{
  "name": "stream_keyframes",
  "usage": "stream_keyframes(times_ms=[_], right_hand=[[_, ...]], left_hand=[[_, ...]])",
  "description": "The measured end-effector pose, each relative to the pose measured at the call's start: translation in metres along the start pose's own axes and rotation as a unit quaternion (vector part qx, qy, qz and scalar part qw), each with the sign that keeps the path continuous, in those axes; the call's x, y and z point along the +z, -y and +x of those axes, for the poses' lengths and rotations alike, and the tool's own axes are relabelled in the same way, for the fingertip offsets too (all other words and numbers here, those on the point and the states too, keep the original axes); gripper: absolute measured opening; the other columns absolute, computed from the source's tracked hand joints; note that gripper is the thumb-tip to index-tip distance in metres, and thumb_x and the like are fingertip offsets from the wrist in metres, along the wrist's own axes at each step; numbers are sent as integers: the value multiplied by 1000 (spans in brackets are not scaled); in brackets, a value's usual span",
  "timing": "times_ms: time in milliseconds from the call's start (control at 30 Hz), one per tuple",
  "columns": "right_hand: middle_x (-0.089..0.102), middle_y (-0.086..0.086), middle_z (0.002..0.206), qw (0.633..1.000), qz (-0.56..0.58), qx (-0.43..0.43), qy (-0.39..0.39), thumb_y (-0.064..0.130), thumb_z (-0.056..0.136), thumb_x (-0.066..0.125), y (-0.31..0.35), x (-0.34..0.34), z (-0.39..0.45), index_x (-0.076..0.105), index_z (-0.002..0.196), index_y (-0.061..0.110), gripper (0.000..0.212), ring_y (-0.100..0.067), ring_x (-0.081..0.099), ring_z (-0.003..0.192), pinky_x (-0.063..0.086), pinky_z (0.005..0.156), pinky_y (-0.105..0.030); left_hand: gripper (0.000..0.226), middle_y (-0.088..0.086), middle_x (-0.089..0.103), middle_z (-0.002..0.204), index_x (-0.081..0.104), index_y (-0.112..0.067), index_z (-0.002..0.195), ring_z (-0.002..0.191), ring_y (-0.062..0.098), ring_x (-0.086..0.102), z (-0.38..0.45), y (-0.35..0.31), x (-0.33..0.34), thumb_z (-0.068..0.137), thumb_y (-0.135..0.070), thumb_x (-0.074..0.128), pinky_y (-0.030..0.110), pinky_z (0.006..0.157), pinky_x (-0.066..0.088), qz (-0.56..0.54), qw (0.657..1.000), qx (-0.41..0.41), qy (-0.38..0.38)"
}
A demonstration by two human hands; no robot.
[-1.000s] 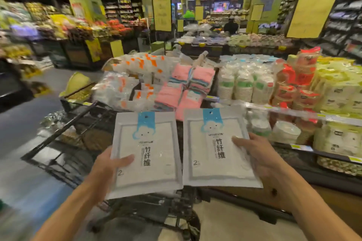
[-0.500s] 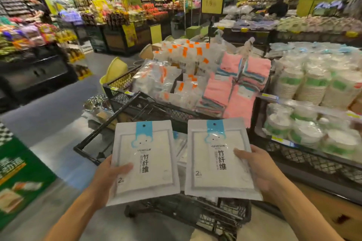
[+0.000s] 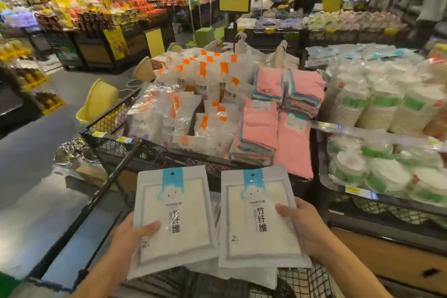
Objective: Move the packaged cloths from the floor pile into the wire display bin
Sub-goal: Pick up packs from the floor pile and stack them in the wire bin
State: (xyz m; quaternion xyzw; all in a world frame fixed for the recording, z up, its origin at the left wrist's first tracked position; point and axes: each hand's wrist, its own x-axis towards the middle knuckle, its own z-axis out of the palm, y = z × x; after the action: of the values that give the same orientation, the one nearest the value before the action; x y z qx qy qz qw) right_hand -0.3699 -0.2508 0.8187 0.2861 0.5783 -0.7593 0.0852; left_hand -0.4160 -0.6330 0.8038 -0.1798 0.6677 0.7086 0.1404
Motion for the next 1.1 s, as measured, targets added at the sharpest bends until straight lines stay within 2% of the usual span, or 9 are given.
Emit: stream_keyframes(times_ms=[133,200,300,400,500,600,700,967,1100], right_hand=[[80,-12,92,997,-9,-13,-69,5,99,64,-2,26,19,62,116,11,19,-34,78,84,64,67,-49],[80,-14,94,995,6,-5,-98,4,98,64,-6,40,28,61,117,9,20,-36,78,87,63,73,-53],[78,-19,99,990,27,8,-137,3,98,64,-14,56,48,60,119,6,21,-40,77,91,62,80,-58],[78,-21,99,983,27,22,-180,1,97,65,-26,66,75,61,118,4,22,-42,76,90,61,83,-61],[78,-21,97,976,22,42,-213,-1,95,66,-43,68,104,61,118,2,24,-42,77,88,61,82,-60],[79,-19,94,970,18,67,-234,-1,95,67,-64,68,130,61,116,5,22,-39,77,85,64,75,-55],[78,-19,98,966,-4,91,-242,2,95,67,-82,65,154,60,120,6,26,-35,78,84,65,72,-53],[77,-16,106,966,-68,114,-221,12,95,71,-122,60,194,58,122,12,30,-32,78,87,64,74,-54],[76,-14,101,961,-100,119,-227,6,92,73,-139,61,209,59,113,12,26,-26,79,76,64,61,-41]], left_hand=[[47,17,77,105,65,-11,118,98,43,72,72,-8,-3,75,5,77,53,82,57,16,998,-30,44],[49,19,77,105,66,-10,116,96,43,73,108,-9,-7,71,5,81,54,84,57,16,997,-51,58],[77,22,74,112,65,-6,122,102,45,72,163,-10,-11,52,-5,97,61,97,52,45,989,-72,122],[69,20,76,106,67,-3,117,98,43,72,209,4,-12,53,0,94,56,91,55,58,987,-96,117],[80,13,78,106,70,-9,114,99,36,73,242,25,-11,43,-19,104,54,93,54,112,980,-109,125],[58,14,75,102,67,-8,107,96,35,69,260,38,-10,57,-6,97,46,84,53,134,978,-122,102],[59,14,74,103,66,-8,107,95,35,69,271,56,-9,57,-1,97,45,81,53,149,976,-127,91],[46,11,74,109,62,-14,118,100,33,70,287,102,-11,80,5,80,48,84,56,180,967,-165,68],[49,9,69,115,55,-14,123,104,30,66,296,124,-6,84,1,79,47,86,55,226,958,-167,63]])
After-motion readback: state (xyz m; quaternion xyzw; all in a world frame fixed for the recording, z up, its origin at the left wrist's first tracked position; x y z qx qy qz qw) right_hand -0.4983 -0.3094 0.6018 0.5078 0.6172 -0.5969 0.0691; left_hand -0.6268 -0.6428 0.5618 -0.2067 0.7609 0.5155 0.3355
